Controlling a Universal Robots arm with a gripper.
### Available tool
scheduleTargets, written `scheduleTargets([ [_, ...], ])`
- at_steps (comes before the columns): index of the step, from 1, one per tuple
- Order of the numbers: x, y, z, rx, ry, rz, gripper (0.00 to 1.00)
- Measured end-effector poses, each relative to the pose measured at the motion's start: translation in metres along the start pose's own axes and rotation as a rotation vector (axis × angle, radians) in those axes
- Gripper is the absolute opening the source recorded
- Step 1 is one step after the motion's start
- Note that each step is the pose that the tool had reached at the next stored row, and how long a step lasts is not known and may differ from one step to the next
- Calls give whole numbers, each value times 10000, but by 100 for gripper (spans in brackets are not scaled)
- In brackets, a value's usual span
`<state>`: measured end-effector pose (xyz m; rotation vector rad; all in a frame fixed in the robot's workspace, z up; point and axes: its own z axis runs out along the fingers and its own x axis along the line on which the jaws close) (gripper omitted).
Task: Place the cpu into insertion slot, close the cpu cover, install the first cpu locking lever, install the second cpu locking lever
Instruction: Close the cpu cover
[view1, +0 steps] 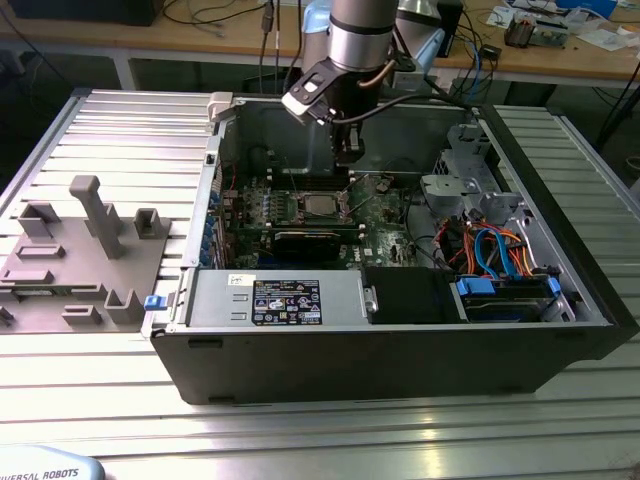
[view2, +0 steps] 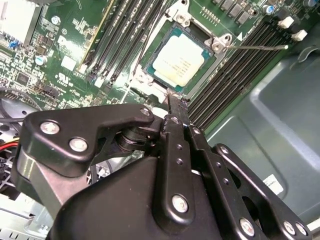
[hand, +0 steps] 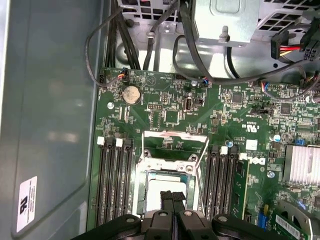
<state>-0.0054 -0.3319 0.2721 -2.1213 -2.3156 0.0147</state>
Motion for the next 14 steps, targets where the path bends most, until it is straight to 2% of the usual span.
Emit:
scheduleTargets([
  [4,-4,51,0,0,1,0,11],
  [14,-11,126,-1,0,1,0,11],
])
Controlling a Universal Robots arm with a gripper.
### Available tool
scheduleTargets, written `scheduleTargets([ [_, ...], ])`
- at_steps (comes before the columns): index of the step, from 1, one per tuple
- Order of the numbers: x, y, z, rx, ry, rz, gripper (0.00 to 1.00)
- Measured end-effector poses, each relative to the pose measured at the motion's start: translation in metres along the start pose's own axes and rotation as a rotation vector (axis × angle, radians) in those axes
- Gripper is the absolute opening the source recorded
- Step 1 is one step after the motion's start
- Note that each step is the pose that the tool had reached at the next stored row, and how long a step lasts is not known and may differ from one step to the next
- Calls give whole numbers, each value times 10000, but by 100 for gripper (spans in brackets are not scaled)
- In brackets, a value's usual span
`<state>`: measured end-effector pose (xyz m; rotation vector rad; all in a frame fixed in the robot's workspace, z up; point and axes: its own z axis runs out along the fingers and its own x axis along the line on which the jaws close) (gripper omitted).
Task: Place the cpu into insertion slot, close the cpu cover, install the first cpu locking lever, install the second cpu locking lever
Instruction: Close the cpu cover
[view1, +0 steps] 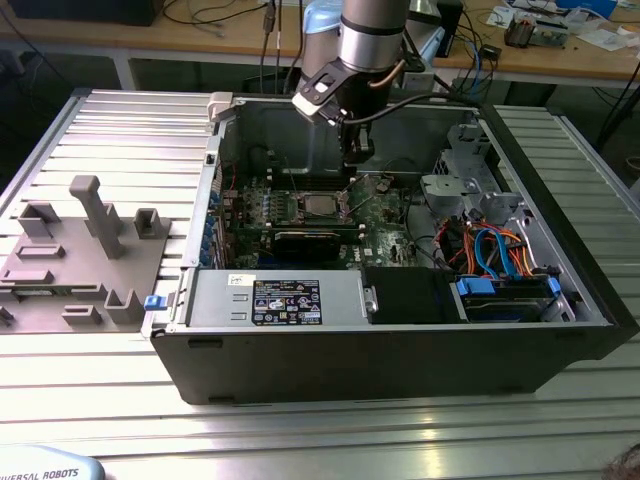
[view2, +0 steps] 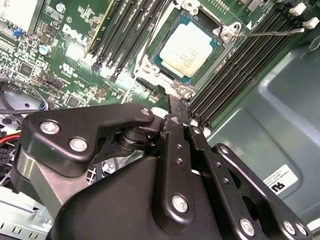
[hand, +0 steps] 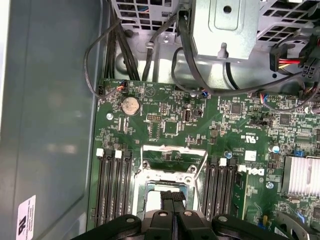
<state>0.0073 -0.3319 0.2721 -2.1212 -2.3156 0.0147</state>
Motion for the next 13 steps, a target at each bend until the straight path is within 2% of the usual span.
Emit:
scheduleTargets([
  [13,-8,90,-1,1,-1,0,11],
])
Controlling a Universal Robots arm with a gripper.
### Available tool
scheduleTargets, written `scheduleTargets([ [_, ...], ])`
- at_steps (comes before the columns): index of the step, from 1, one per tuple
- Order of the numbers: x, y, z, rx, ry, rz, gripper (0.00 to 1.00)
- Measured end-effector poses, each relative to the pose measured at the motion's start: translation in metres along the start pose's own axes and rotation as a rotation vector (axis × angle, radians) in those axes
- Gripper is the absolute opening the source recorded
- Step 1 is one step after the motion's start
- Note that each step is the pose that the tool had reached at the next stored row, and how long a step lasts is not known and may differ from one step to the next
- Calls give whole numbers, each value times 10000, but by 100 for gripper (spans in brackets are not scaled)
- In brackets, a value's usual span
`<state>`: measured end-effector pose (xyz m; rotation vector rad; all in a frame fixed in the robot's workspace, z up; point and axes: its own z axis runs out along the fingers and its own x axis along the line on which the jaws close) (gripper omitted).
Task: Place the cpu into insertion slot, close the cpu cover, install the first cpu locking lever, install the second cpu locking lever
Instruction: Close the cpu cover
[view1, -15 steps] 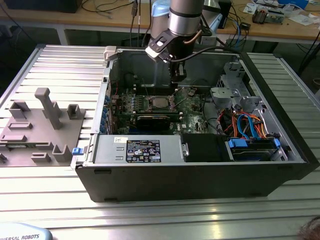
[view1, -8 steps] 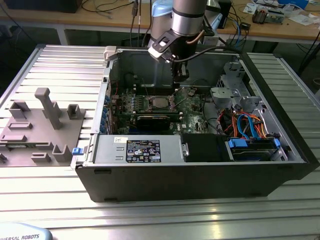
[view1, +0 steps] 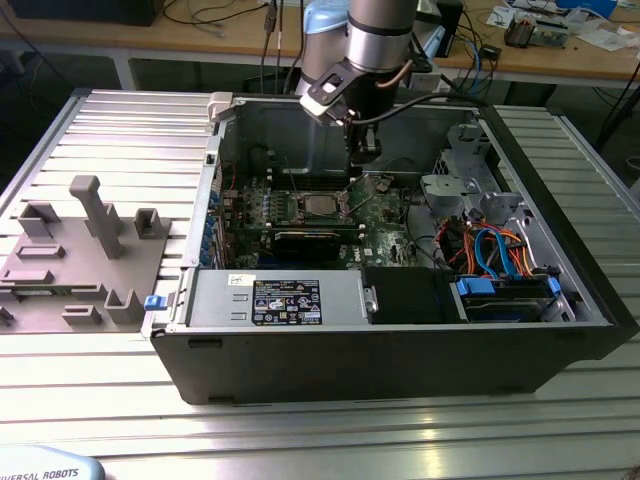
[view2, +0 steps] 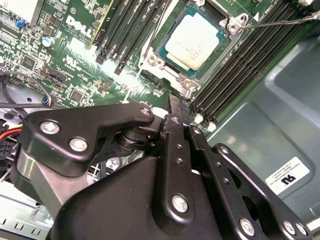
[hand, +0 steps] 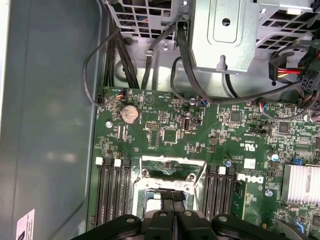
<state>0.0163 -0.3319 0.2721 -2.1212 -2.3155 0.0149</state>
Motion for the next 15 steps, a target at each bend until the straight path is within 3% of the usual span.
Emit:
scheduleTargets([
  [15,-7,84,0,0,0,0,11],
])
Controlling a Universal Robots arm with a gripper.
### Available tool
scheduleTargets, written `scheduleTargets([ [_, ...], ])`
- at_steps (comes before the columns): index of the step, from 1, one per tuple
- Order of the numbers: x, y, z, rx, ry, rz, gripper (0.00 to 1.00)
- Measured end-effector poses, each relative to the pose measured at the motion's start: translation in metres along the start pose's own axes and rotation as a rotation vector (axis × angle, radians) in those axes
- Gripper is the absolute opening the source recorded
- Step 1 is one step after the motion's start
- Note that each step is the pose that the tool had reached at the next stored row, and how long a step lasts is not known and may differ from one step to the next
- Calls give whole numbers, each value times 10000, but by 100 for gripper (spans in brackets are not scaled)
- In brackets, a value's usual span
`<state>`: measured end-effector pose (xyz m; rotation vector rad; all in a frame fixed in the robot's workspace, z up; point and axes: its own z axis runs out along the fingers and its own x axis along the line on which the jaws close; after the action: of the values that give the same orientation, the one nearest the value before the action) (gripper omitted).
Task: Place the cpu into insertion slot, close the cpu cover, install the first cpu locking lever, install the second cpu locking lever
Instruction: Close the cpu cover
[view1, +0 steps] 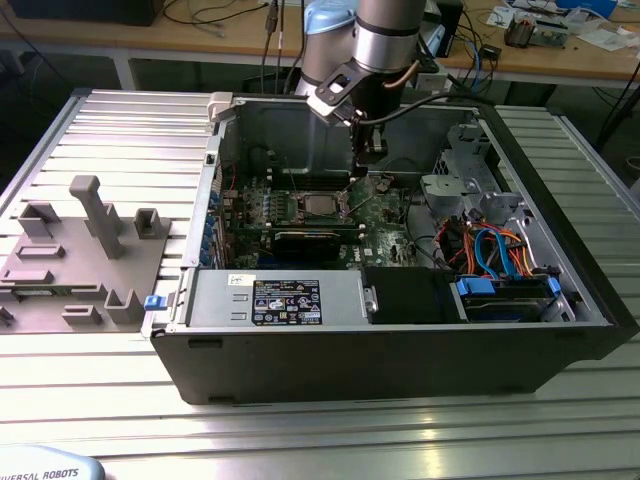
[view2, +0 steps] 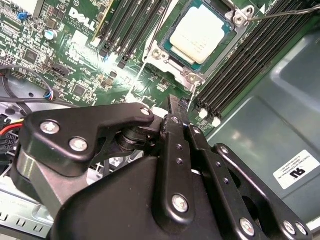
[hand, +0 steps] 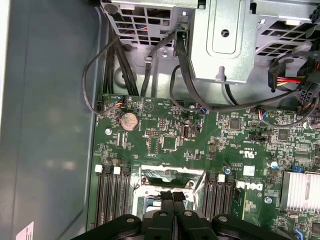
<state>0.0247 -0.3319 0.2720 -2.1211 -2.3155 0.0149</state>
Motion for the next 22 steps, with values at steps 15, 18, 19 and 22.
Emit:
scheduleTargets([
  [15,-9,99,0,0,0,0,11],
  [18,-11,125,0,0,0,0,11],
  [19,-12,132,1,0,0,0,11],
  [22,-13,153,1,0,0,0,11],
])
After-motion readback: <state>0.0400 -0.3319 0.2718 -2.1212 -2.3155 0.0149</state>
